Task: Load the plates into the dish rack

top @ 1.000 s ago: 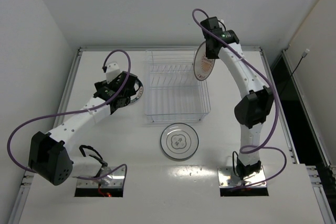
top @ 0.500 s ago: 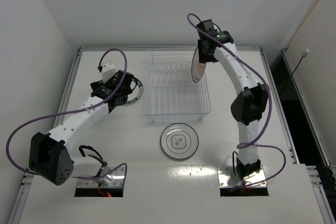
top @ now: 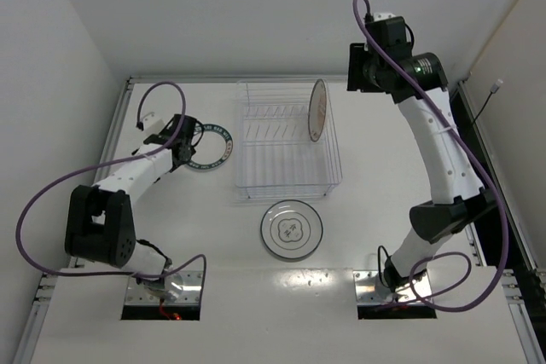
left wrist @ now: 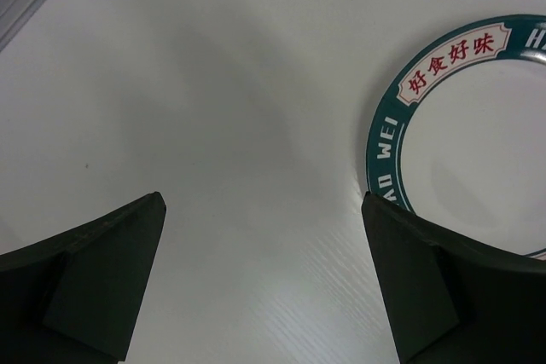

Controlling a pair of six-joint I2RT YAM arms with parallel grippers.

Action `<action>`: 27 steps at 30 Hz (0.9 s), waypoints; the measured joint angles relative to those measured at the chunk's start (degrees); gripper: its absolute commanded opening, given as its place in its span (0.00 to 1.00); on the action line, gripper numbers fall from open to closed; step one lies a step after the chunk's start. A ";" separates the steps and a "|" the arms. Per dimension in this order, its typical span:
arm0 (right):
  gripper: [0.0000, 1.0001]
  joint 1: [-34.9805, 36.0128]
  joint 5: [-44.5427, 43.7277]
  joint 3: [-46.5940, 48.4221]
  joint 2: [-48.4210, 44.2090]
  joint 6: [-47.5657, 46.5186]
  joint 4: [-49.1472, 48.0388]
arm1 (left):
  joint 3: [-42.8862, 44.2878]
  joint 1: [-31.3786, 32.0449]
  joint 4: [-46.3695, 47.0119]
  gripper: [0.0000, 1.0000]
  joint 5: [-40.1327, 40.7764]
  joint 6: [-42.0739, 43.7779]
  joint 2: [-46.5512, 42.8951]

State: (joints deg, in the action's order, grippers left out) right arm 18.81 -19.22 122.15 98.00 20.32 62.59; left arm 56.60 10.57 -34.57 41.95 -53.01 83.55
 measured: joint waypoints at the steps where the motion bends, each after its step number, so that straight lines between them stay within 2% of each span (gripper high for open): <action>1: 0.47 0.00 0.04 -1.18 -0.74 -0.02 0.04 | 0.07 -0.20 0.31 1.00 -0.50 -0.26 1.07; 6: 0.47 -0.35 0.44 -4.76 -1.49 -0.02 0.13 | 1.79 -1.55 2.60 1.00 -4.35 -0.96 5.86; 12: 0.47 -1.07 1.75 -5.90 -1.75 -0.44 -0.24 | 2.23 -7.30 9.03 1.00 -10.95 -1.44 8.63; 17: 0.47 -1.53 3.02 -8.41 -2.93 -0.68 -0.15 | 1.64 -13.11 18.73 1.00 -19.91 -2.95 12.20; 22: 0.47 -1.99 3.93 -8.52 -3.48 -0.79 0.72 | -4.98 -16.31 31.71 1.00 -28.50 -6.88 14.95; 26: 0.47 -2.54 4.37 -8.52 -4.04 -0.94 1.88 | -5.42 -16.28 42.75 0.85 -36.17 -8.13 17.79; 27: 0.47 -2.62 4.42 -8.52 -4.09 -0.96 2.27 | -5.22 -16.28 44.89 0.73 -38.03 -8.07 18.78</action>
State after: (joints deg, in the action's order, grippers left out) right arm 16.19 -14.81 113.62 93.91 19.35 64.86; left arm 51.37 -5.72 10.33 3.92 -61.08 102.32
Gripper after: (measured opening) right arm 0.469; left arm 0.873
